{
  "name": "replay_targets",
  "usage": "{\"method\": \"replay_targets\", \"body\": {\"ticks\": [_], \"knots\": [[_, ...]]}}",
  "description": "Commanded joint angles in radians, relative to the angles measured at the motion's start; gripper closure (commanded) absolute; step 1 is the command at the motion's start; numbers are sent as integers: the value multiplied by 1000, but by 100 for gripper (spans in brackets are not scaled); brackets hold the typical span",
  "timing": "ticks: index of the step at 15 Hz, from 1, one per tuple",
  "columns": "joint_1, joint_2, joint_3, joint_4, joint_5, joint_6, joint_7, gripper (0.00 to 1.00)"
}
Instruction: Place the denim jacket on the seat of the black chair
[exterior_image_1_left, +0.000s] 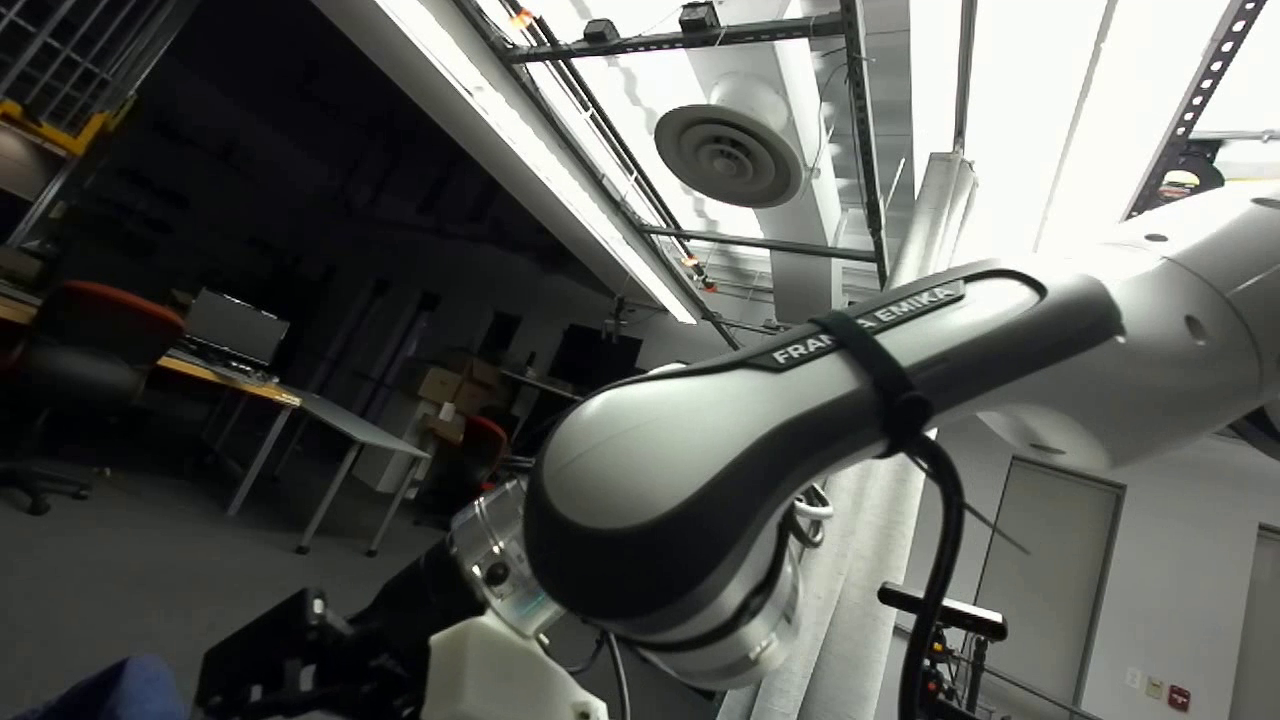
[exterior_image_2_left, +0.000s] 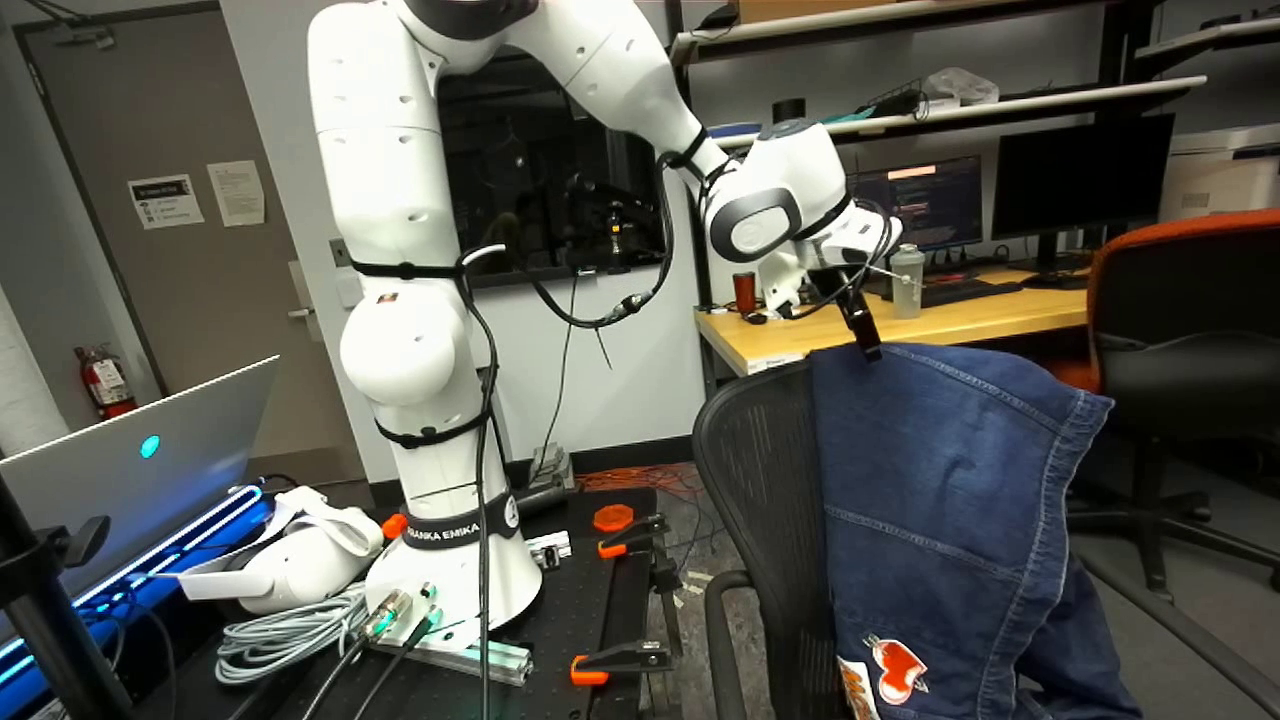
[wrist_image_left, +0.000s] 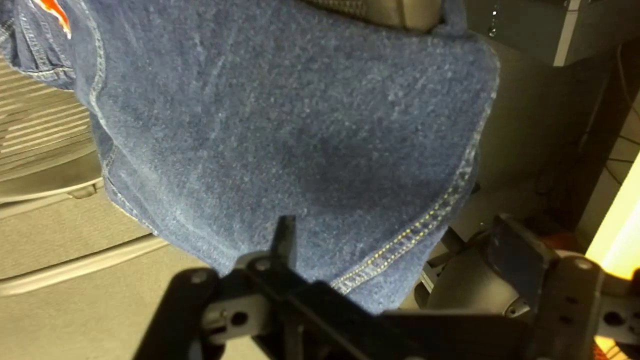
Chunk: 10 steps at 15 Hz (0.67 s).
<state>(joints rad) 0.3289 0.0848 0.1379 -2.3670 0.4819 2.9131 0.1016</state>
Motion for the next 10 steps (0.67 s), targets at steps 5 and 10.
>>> {"method": "replay_targets", "body": {"ticks": [5,10], "knots": [[-50,142,83,125,36,13,30,40],[-92,149,107,129,23,3,46,71]]}}
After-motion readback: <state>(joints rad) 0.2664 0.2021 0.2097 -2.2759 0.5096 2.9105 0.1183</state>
